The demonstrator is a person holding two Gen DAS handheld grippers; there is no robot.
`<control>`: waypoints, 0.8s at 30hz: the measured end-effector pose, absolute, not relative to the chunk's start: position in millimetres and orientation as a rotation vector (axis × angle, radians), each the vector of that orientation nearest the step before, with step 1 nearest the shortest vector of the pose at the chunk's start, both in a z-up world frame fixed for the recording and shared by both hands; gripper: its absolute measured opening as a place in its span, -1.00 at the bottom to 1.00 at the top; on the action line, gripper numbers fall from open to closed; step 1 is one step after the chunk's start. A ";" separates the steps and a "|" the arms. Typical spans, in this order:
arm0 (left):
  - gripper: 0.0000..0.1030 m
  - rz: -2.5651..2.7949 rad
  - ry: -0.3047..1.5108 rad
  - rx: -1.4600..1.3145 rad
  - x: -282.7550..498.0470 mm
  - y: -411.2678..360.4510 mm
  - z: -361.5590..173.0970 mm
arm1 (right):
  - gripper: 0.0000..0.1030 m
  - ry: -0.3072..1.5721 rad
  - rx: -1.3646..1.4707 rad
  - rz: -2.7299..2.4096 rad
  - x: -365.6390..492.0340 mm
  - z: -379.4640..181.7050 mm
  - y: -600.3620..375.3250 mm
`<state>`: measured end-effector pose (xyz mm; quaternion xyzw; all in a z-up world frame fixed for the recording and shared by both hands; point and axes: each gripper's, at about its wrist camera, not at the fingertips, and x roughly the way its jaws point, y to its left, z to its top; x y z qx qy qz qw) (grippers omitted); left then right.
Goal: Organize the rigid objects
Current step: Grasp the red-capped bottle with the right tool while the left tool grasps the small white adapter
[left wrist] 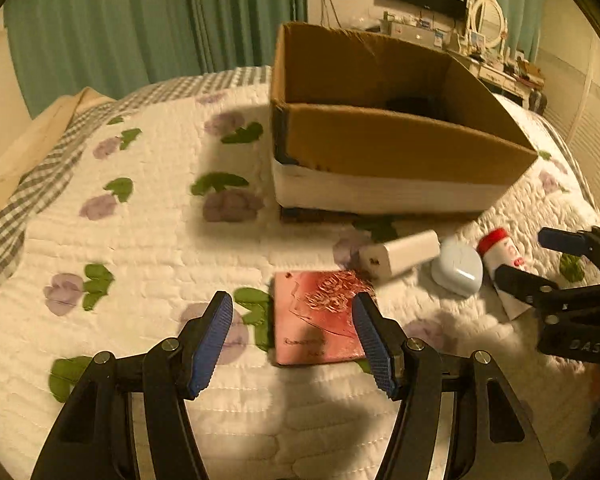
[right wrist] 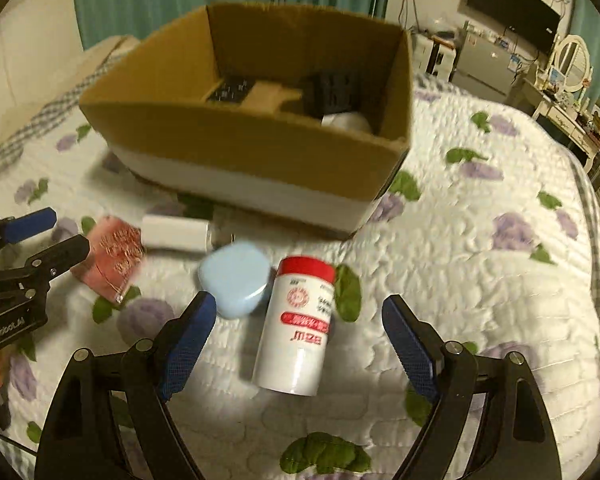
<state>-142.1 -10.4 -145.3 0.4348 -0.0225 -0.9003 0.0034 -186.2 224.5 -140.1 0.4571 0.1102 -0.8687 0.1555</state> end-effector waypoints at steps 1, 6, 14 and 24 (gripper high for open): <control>0.26 -2.828 -0.078 1.368 -141.0 -8.2 -146.7 | 0.59 0.327 1.323 -2.483 -186.5 -143.2 223.2; 0.26 -2.833 -0.134 1.399 -138.1 7.4 -150.6 | 0.38 0.329 1.413 -2.463 -193.4 -157.6 225.8; 0.26 -2.840 -0.191 1.417 -140.9 23.5 -151.2 | -0.26 0.300 1.389 -2.421 -188.5 -157.0 228.4; 0.26 -2.884 -0.261 1.523 -171.9 37.2 -156.1 | -0.28 0.184 1.286 -2.518 -183.5 -125.4 248.7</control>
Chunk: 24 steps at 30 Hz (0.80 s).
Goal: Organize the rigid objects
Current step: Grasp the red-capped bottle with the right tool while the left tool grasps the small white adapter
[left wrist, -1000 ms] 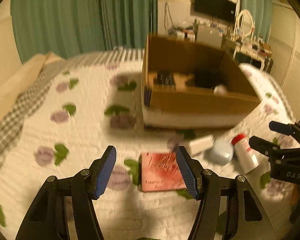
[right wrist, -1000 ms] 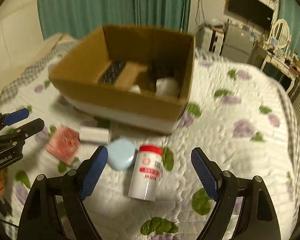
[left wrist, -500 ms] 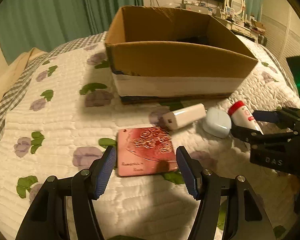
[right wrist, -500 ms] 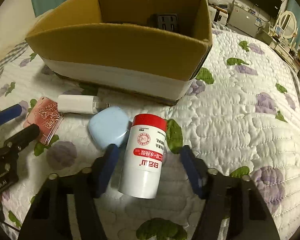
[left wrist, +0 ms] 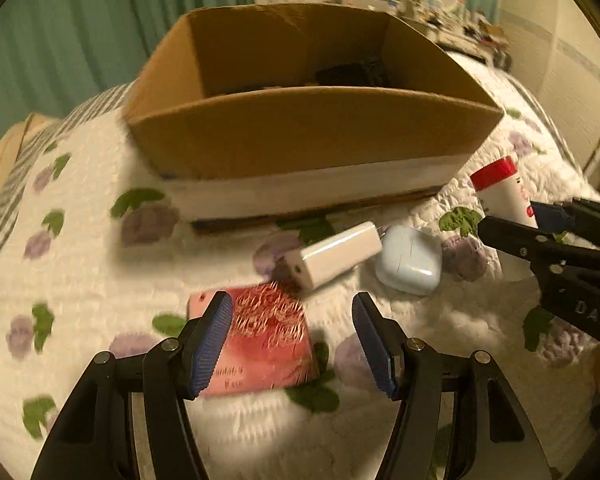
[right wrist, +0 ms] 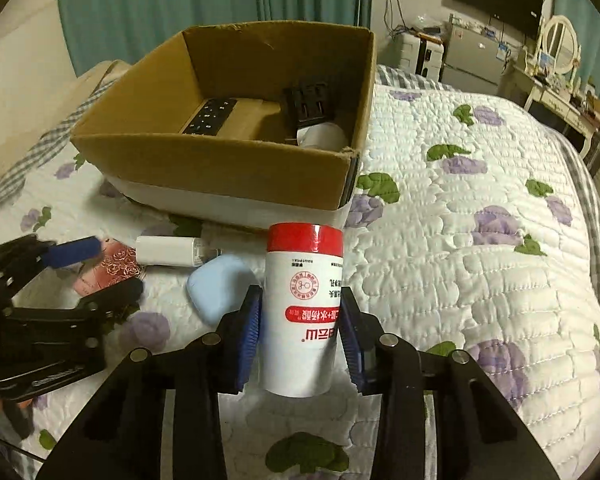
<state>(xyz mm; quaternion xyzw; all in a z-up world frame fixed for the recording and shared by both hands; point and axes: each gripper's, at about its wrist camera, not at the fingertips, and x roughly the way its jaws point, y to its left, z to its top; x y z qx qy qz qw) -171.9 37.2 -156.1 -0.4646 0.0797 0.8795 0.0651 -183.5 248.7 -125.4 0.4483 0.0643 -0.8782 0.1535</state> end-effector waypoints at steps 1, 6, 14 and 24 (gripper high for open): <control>0.26 2.645 0.285 -1.399 -175.7 40.9 -157.9 | -0.29 0.187 1.292 -2.515 -183.9 -125.9 248.2; 0.26 2.569 0.454 -1.380 -193.8 57.4 -170.1 | -0.29 0.197 1.323 -2.506 -193.6 -133.1 247.9; 0.21 2.496 0.606 -1.318 -207.5 72.8 -181.4 | -0.29 0.225 1.370 -2.502 -197.8 -142.2 244.1; -0.47 2.493 0.635 -1.243 -184.3 80.3 -165.1 | -0.29 0.207 1.360 -2.510 -195.1 -138.9 247.2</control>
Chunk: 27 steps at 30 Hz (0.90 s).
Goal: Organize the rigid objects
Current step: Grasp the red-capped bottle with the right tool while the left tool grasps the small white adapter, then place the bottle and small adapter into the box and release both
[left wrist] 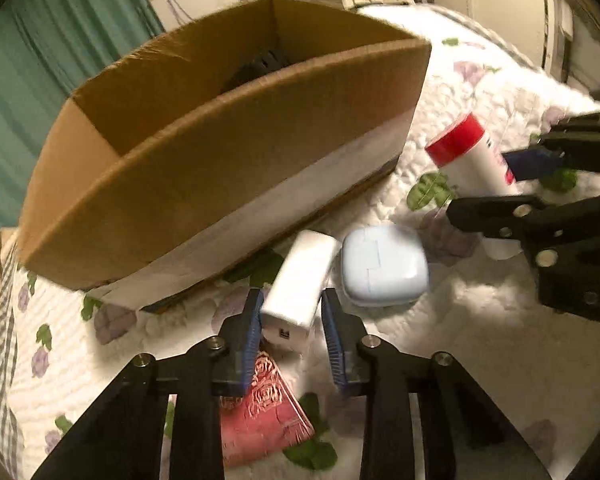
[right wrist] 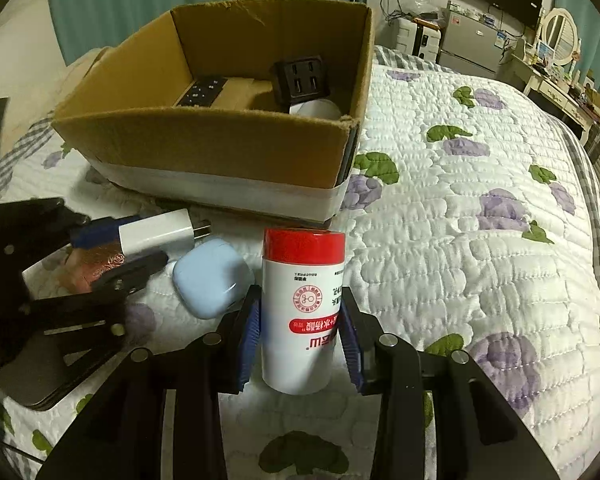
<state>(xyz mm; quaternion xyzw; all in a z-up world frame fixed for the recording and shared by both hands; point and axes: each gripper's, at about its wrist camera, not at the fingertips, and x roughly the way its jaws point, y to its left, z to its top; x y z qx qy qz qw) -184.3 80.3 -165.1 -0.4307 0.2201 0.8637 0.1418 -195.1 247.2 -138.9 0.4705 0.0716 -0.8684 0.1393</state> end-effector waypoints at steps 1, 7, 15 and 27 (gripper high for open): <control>-0.49 2.504 0.618 -1.237 -181.3 79.6 -161.1 | -0.29 0.202 1.346 -2.516 -193.6 -136.4 247.7; -0.55 2.584 0.477 -1.199 -160.1 74.8 -131.6 | -0.29 0.182 1.289 -2.527 -185.9 -122.8 247.7; -0.55 2.637 0.374 -1.171 -141.6 67.5 -101.1 | -0.29 0.164 1.211 -2.544 -174.3 -94.5 248.3; -0.55 2.770 0.260 -0.943 -173.4 54.3 -8.3 | -0.30 0.167 0.949 -2.591 -204.8 1.6 239.6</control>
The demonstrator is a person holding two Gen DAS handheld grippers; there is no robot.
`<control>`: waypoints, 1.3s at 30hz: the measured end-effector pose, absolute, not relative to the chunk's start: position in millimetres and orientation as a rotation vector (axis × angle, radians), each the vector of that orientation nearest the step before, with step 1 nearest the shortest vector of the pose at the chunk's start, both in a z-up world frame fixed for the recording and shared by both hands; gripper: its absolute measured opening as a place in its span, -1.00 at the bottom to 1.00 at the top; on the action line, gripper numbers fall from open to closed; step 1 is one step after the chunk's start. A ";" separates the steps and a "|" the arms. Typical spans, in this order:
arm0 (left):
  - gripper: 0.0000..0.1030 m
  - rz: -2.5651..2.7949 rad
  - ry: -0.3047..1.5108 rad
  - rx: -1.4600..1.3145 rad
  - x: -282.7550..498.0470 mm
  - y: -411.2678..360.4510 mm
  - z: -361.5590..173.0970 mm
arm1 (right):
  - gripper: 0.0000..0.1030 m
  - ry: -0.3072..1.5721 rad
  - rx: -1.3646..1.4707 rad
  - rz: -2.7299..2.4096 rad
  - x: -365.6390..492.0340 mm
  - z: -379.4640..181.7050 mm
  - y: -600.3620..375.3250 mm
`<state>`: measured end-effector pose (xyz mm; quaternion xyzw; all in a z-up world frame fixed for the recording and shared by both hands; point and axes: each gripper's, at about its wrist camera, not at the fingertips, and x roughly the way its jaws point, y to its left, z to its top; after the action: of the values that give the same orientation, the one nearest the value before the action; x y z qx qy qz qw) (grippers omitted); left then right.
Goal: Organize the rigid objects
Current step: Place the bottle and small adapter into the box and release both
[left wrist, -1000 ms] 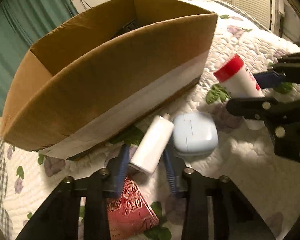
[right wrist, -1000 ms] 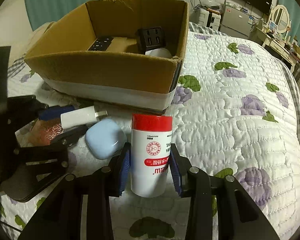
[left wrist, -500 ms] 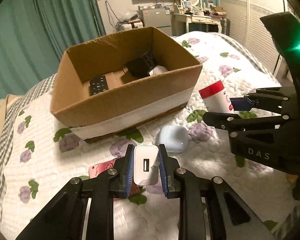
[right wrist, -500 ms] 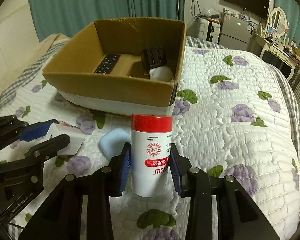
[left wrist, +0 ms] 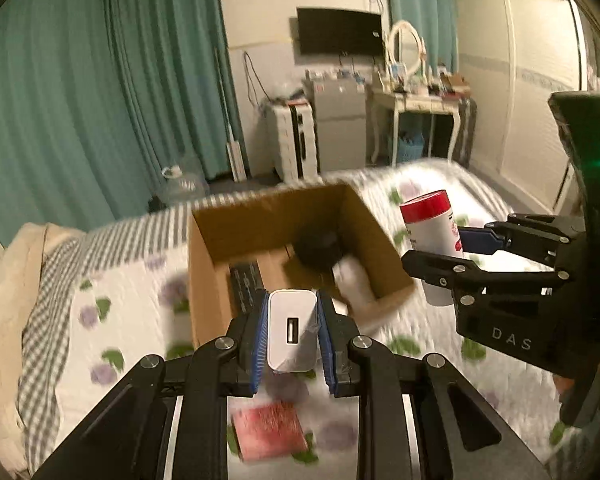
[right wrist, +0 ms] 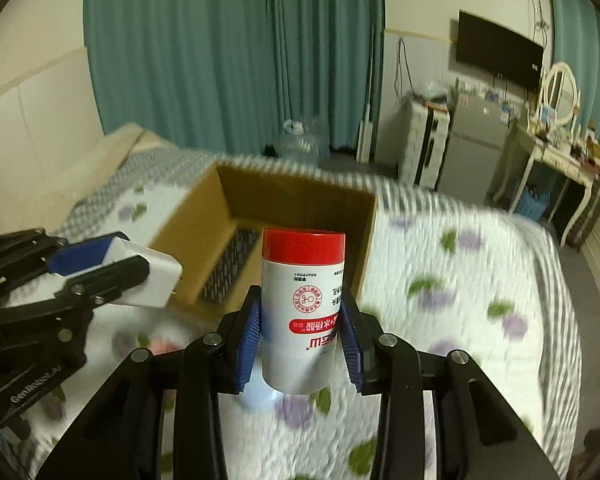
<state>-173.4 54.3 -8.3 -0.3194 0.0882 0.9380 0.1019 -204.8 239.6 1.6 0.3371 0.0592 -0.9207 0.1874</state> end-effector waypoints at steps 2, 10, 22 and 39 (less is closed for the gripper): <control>-0.55 2.783 0.229 -0.930 -191.4 52.3 -0.4 | -0.30 0.155 0.909 -2.608 -219.3 16.0 235.9; -0.55 2.792 0.214 -0.988 -259.1 51.9 -15.3 | -0.30 0.098 0.874 -2.641 -276.0 22.8 221.2; -0.51 2.705 0.246 -1.182 -300.4 55.6 -93.9 | -0.30 0.064 1.053 -2.611 -305.3 -40.6 227.8; 0.26 2.919 0.152 -1.054 -243.4 2.0 -38.3 | -0.29 0.117 1.010 -2.572 -301.0 -34.6 213.9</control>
<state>-243.4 2.0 -38.3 -0.3393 0.0490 0.9392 0.0173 -301.0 213.9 -34.6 0.3588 0.0417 -0.9136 0.1870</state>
